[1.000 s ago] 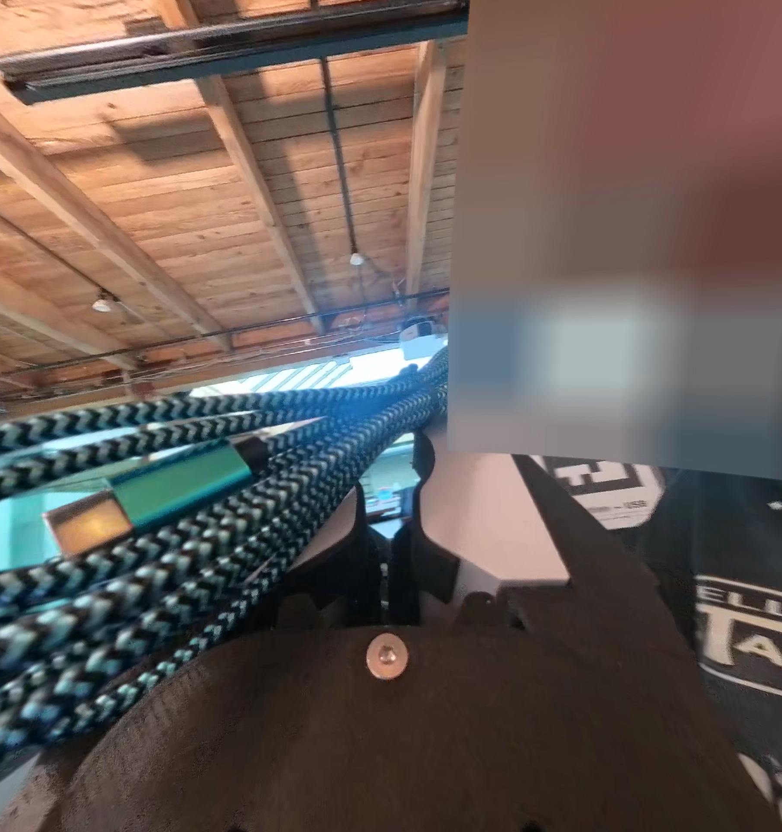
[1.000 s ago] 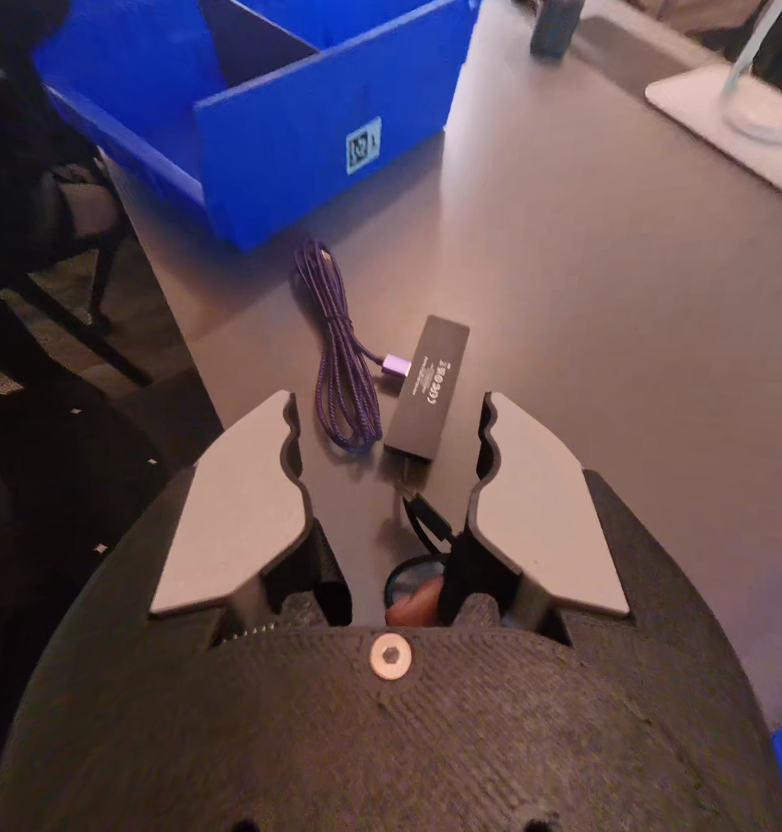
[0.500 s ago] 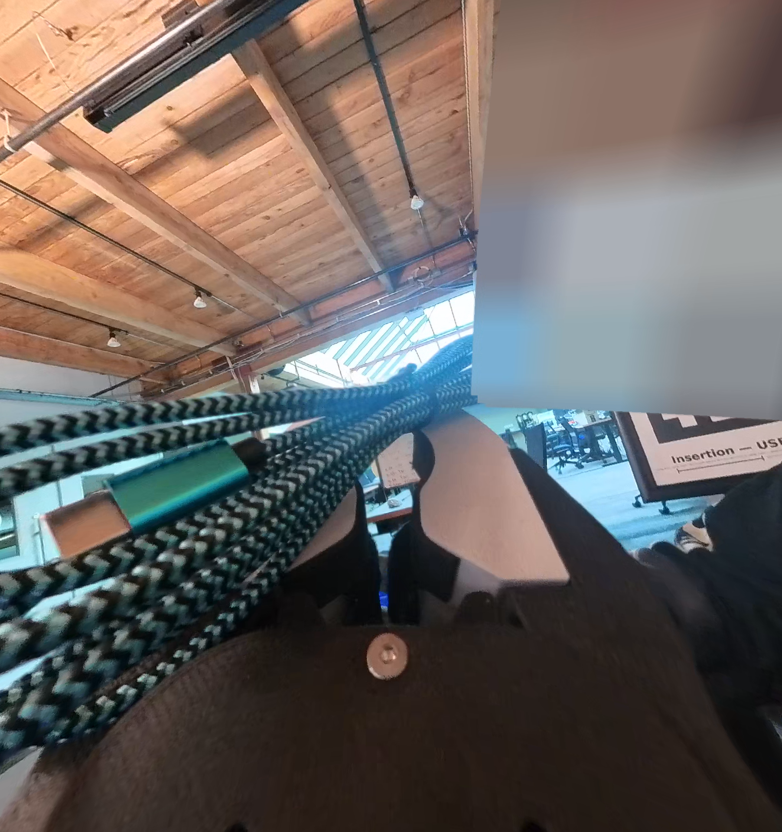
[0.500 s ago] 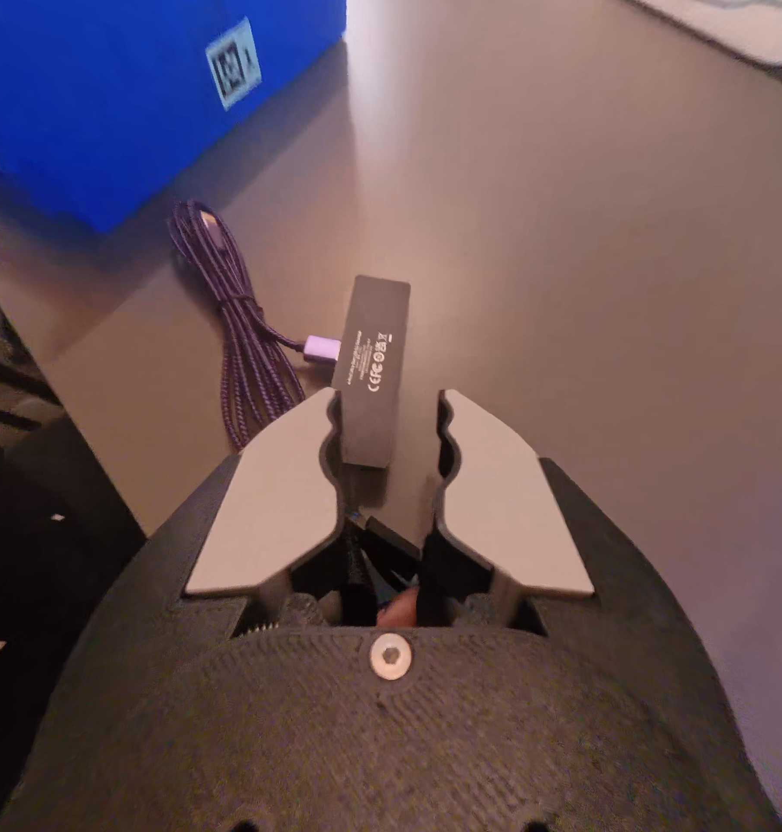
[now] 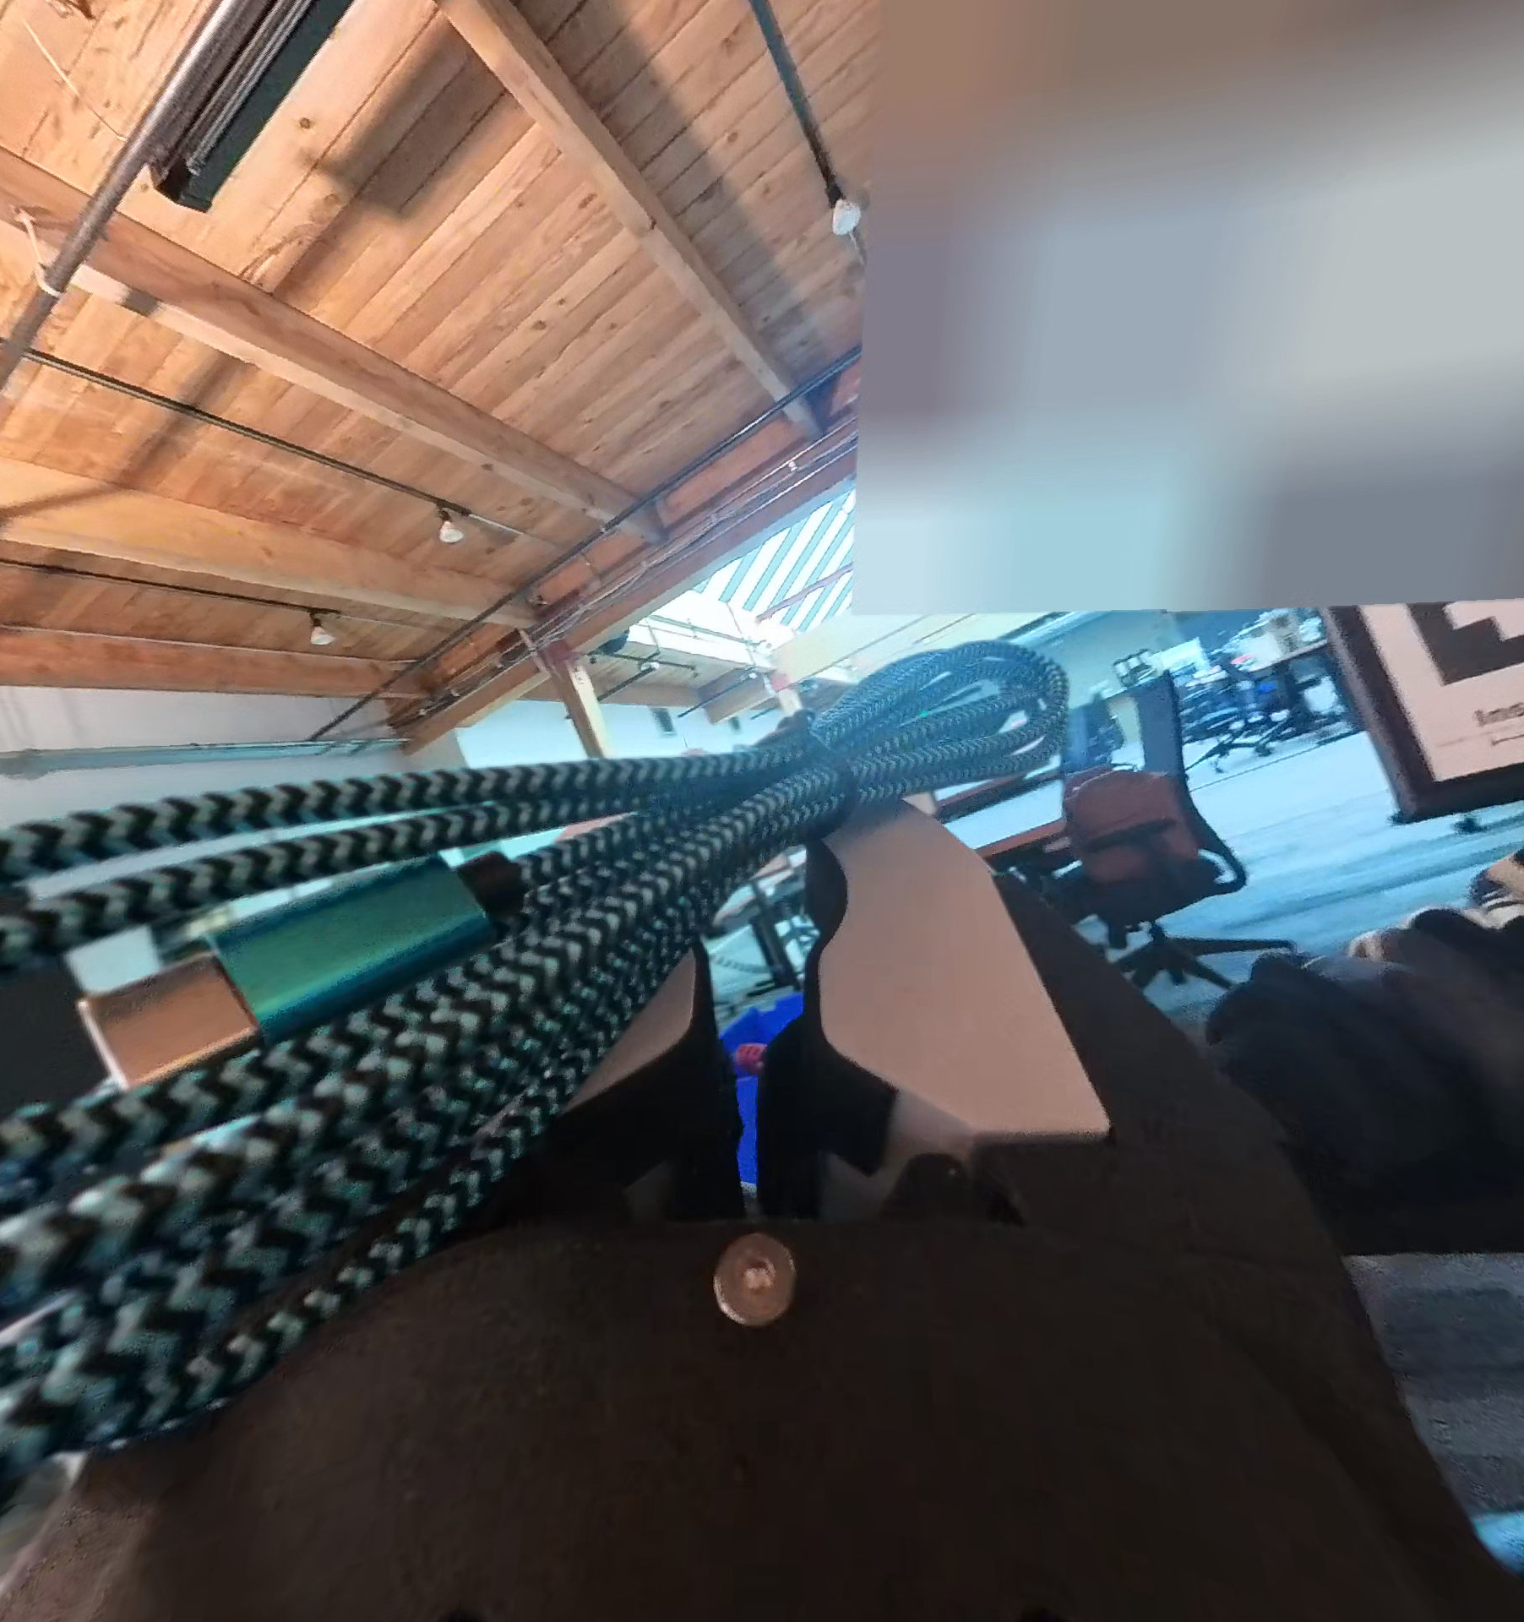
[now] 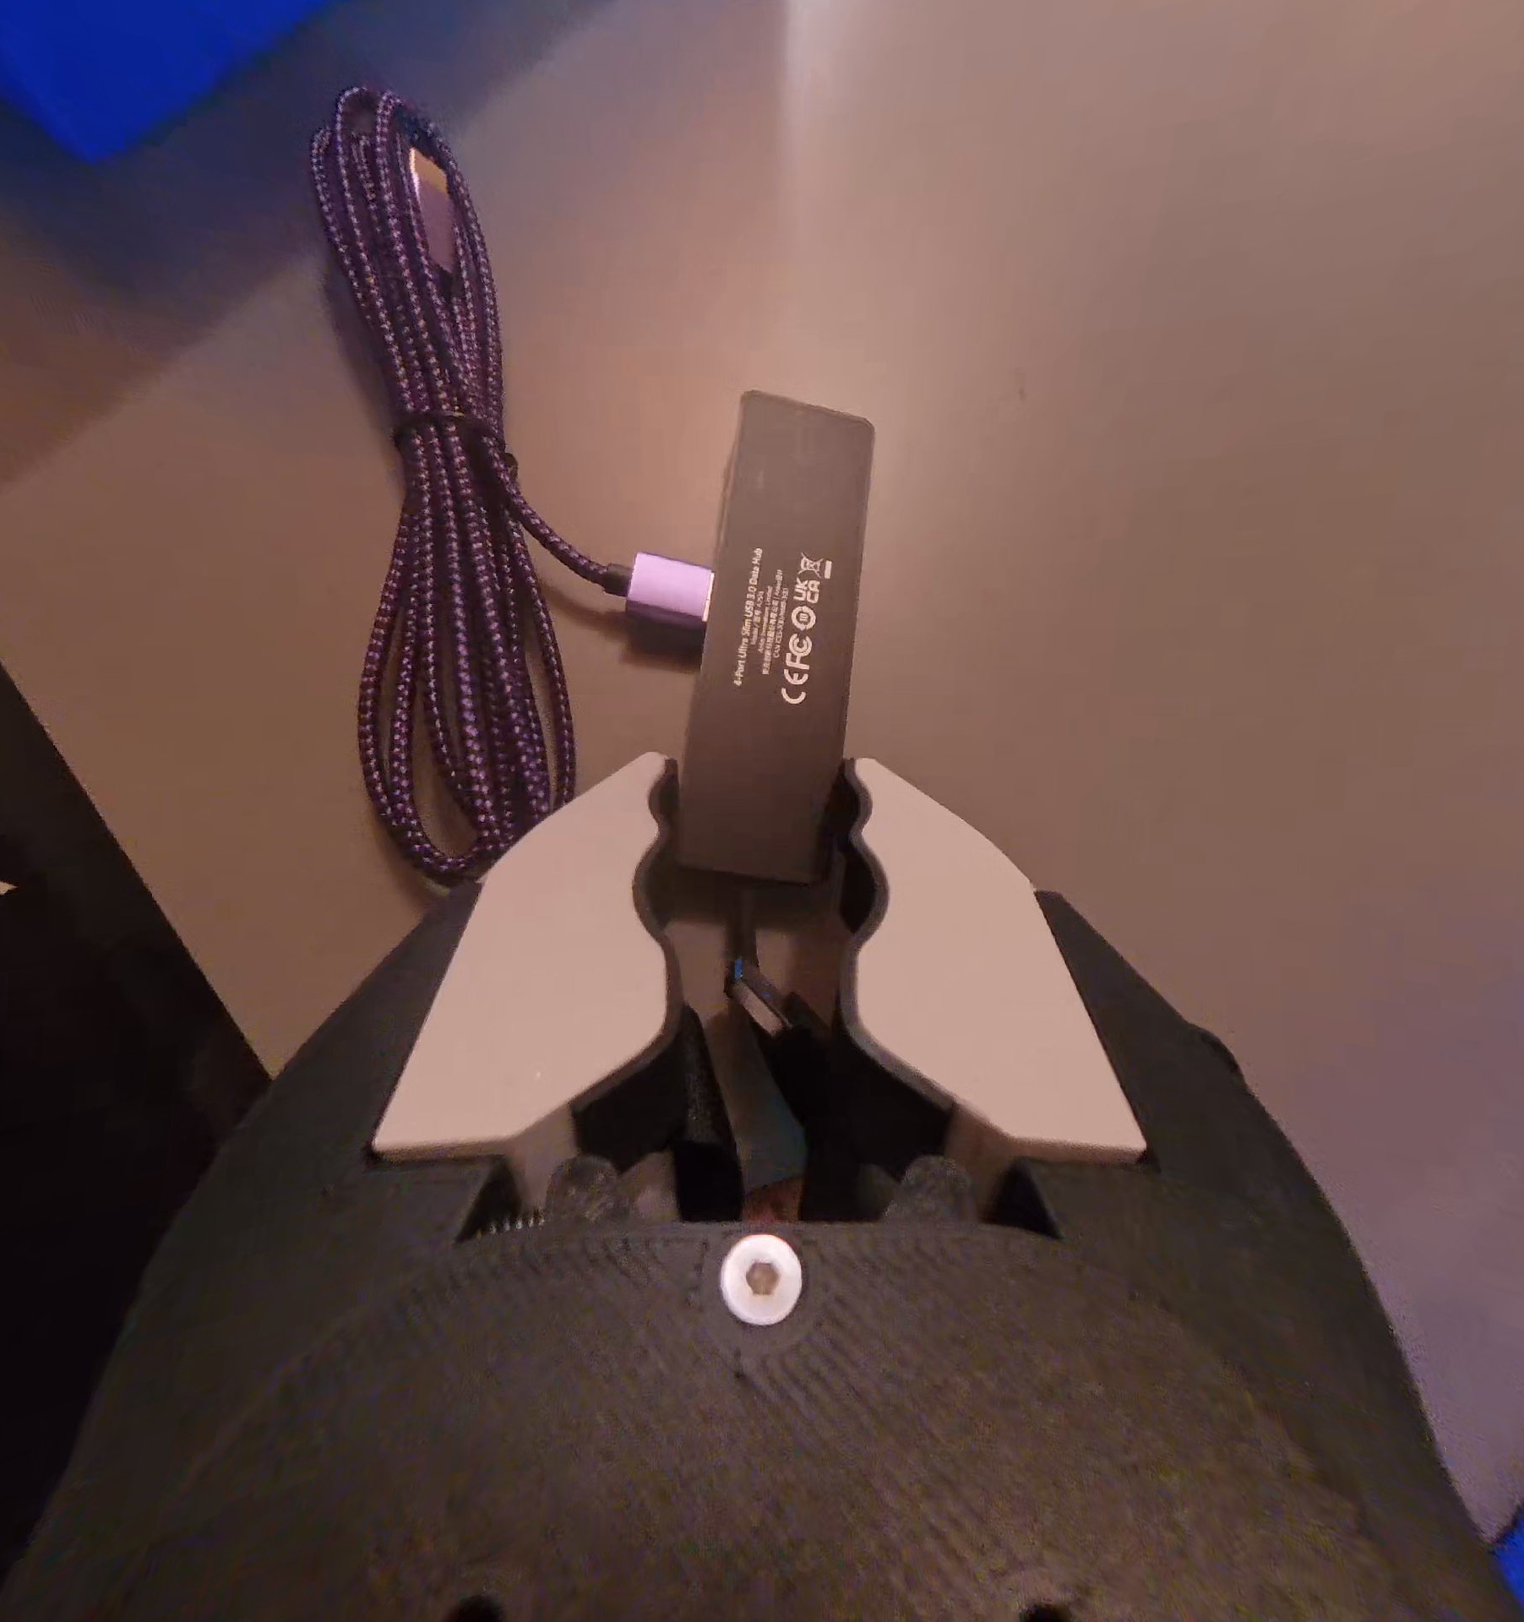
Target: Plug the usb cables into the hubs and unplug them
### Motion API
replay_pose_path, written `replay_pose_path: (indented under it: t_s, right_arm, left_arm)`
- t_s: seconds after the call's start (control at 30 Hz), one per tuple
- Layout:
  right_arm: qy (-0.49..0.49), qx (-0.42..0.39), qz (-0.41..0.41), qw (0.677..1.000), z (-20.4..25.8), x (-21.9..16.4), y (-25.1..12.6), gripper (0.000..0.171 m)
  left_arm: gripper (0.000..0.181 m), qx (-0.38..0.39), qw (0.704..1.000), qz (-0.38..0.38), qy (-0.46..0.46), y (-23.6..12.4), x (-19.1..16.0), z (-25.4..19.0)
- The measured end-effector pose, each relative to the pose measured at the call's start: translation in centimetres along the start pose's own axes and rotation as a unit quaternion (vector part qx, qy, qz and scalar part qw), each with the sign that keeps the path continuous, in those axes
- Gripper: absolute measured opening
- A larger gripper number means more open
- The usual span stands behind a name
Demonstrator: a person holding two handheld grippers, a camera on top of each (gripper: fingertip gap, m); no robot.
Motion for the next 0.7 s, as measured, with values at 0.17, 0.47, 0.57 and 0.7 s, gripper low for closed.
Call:
replay_pose_path:
  t_s: [0.17,0.47,0.57,0.7]
  right_arm:
    - [0.062,0.044,-0.167,0.983,-1.4,1.9,-3.1,0.033]
    - [0.182,0.277,-0.473,0.816,-1.4,4.4,-11.5,0.032]
    - [0.176,0.33,-0.523,0.766,-1.0,4.5,-13.0,0.034]
    - [0.19,0.406,-0.556,0.7,-0.2,4.4,-13.6,0.032]
  left_arm:
    - [0.015,0.095,0.993,0.033,0.061,-0.6,-0.2,1.3]
    - [0.016,0.177,0.981,0.035,0.073,-1.5,-1.0,2.4]
    - [0.016,0.179,0.98,0.042,0.075,-1.4,-1.5,2.0]
    - [0.016,0.155,0.98,0.043,0.12,-0.9,-1.4,0.6]
Point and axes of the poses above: each gripper's, where its closed fingertips meet, y out along the fingers, x out of its top, z = x × y across the jaws, the point moved 6 cm from there along -y, back along the fingers, and after that the axes turned 6 degrees about y, right-handed, at the moved point
